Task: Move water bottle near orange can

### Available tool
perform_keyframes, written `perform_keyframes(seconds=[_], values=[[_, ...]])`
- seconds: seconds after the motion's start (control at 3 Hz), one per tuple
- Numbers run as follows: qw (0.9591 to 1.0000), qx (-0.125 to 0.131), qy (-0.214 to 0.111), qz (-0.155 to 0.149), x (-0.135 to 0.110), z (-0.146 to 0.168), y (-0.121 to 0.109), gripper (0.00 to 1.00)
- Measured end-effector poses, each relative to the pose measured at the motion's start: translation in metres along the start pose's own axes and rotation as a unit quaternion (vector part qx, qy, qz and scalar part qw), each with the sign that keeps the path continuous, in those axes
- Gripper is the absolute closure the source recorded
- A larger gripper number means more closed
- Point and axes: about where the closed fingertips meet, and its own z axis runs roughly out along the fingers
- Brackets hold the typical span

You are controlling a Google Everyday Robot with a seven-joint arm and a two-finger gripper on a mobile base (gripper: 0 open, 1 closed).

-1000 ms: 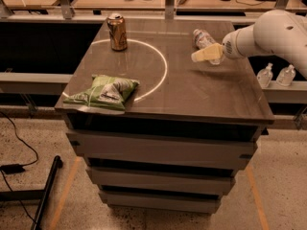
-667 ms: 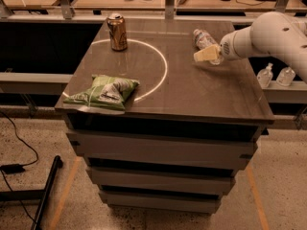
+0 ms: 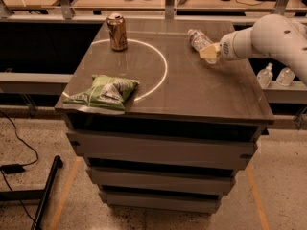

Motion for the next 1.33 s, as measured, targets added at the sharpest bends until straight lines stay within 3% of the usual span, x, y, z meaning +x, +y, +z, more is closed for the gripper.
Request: perform_keyframes(seconds=[0.33,0.67,1.0,1.33], values=[[0.9995,-0.013,-0.026,-0.009,-0.016,-0.014,0.009,1.00],[0.9972,-0.041,-0.054,-0.033,-0.035,-0.027,0.033,1.00],[0.9930,-0.074,-0.060,-0.069,-0.046,-0.025,0.068,1.00],[0.9874,-0.108,-0.038,-0.109,-0.051,-0.010,0.107,1.00]])
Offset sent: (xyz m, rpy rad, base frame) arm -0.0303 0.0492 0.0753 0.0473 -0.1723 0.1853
